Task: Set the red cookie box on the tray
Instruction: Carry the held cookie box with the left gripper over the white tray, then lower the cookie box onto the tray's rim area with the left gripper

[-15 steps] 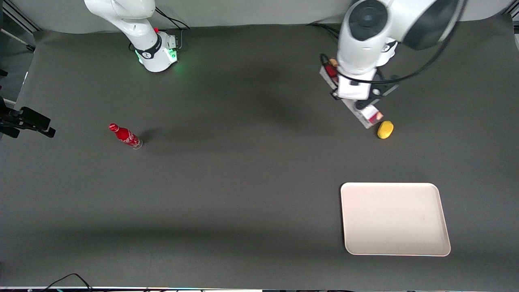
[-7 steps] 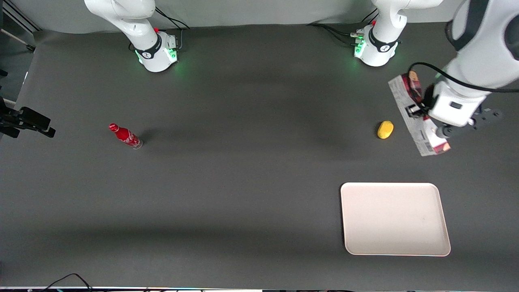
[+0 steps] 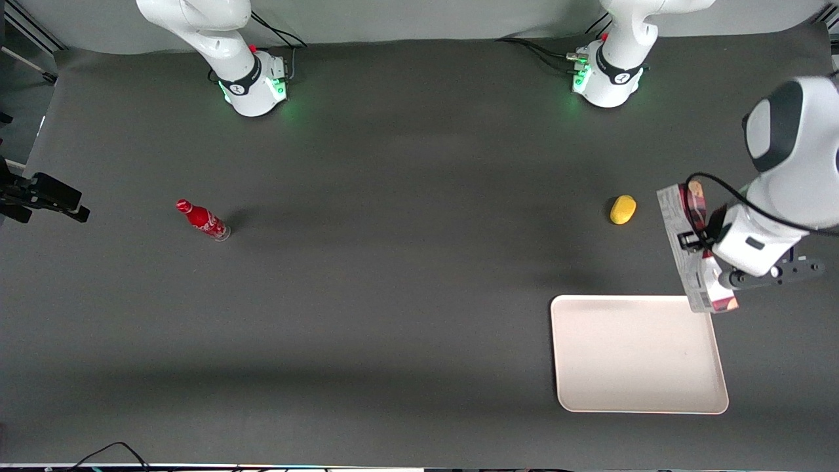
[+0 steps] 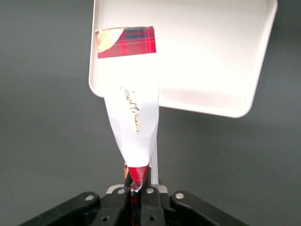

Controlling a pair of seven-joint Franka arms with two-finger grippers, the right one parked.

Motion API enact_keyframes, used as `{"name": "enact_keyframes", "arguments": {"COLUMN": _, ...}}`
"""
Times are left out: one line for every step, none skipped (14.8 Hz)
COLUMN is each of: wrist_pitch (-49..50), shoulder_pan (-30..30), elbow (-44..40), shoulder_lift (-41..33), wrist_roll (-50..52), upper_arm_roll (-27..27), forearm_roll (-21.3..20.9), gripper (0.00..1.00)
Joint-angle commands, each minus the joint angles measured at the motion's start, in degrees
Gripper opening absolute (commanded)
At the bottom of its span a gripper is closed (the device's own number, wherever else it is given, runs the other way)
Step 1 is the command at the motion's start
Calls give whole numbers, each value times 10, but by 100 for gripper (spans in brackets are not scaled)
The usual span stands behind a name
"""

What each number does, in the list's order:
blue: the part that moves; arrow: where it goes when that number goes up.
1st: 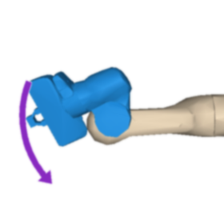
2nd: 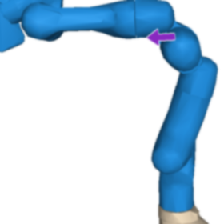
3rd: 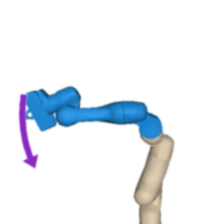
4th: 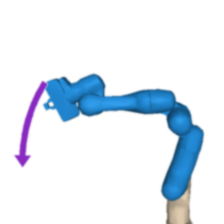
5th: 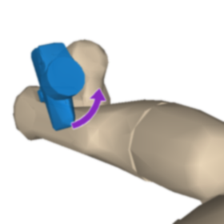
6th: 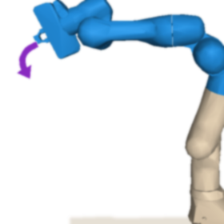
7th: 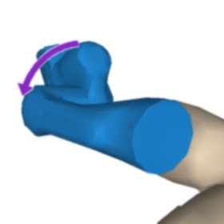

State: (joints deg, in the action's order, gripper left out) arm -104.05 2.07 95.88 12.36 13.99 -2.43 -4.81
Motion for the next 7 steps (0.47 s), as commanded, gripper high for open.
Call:
{"name": "enact_keyframes", "arguments": {"wrist_pitch": -57, "shoulder_pan": -8, "elbow": -28, "shoulder_lift": 69, "wrist_roll": -58, "upper_arm_roll": 3, "forearm_roll": -8, "gripper": 0}}
{"name": "enact_keyframes", "arguments": {"wrist_pitch": -82, "shoulder_pan": -10, "elbow": -28, "shoulder_lift": 86, "wrist_roll": -80, "upper_arm_roll": 7, "forearm_roll": -7, "gripper": 0}}
{"name": "enact_keyframes", "arguments": {"wrist_pitch": -103, "shoulder_pan": -10, "elbow": -31, "shoulder_lift": 107, "wrist_roll": -108, "upper_arm_roll": 14, "forearm_roll": -6, "gripper": 0}}
{"name": "enact_keyframes", "arguments": {"wrist_pitch": -115, "shoulder_pan": -10, "elbow": -40, "shoulder_lift": 130, "wrist_roll": -135, "upper_arm_roll": 25, "forearm_roll": -6, "gripper": 0}}
{"name": "enact_keyframes", "arguments": {"wrist_pitch": -119, "shoulder_pan": -10, "elbow": -56, "shoulder_lift": 152, "wrist_roll": -159, "upper_arm_roll": 36, "forearm_roll": -5, "gripper": 0}}
{"name": "enact_keyframes", "arguments": {"wrist_pitch": -119, "shoulder_pan": -10, "elbow": -78, "shoulder_lift": 174, "wrist_roll": -179, "upper_arm_roll": 46, "forearm_roll": -5, "gripper": 0}}
{"name": "enact_keyframes", "arguments": {"wrist_pitch": -119, "shoulder_pan": -11, "elbow": -101, "shoulder_lift": 196, "wrist_roll": -192, "upper_arm_roll": 52, "forearm_roll": -3, "gripper": 0}}
